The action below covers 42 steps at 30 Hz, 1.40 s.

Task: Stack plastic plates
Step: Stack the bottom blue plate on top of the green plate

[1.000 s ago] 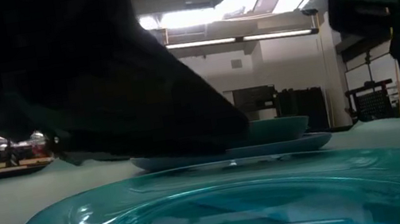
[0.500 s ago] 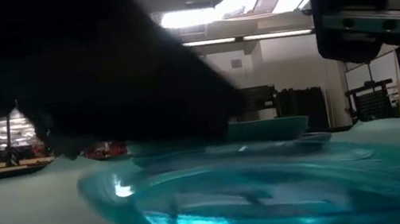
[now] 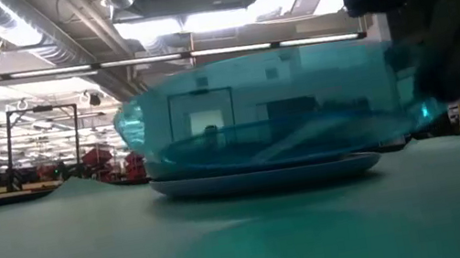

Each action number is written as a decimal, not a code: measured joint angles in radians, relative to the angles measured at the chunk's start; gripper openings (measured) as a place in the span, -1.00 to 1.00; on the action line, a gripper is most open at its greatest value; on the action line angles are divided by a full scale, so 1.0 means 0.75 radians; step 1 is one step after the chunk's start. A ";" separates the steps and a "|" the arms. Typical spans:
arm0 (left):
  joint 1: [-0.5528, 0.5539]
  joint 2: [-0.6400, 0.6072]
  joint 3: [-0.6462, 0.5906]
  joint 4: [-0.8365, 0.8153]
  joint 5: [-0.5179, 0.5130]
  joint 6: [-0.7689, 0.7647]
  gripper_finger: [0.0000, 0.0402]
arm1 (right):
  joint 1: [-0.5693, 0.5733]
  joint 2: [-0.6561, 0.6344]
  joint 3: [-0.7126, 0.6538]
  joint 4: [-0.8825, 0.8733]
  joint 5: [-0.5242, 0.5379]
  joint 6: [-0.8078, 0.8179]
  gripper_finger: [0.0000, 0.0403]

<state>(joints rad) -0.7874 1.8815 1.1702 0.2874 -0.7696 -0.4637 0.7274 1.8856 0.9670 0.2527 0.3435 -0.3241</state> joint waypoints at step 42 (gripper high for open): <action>0.227 -0.570 -0.636 -0.330 0.040 -0.079 -0.52 | -0.696 -0.178 0.002 -0.267 -0.205 -0.027 -1.00</action>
<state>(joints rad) -0.6171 1.4540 0.6930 0.0402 -0.7396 -0.5226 0.2053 1.7522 0.9688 0.0526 0.1898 -0.3447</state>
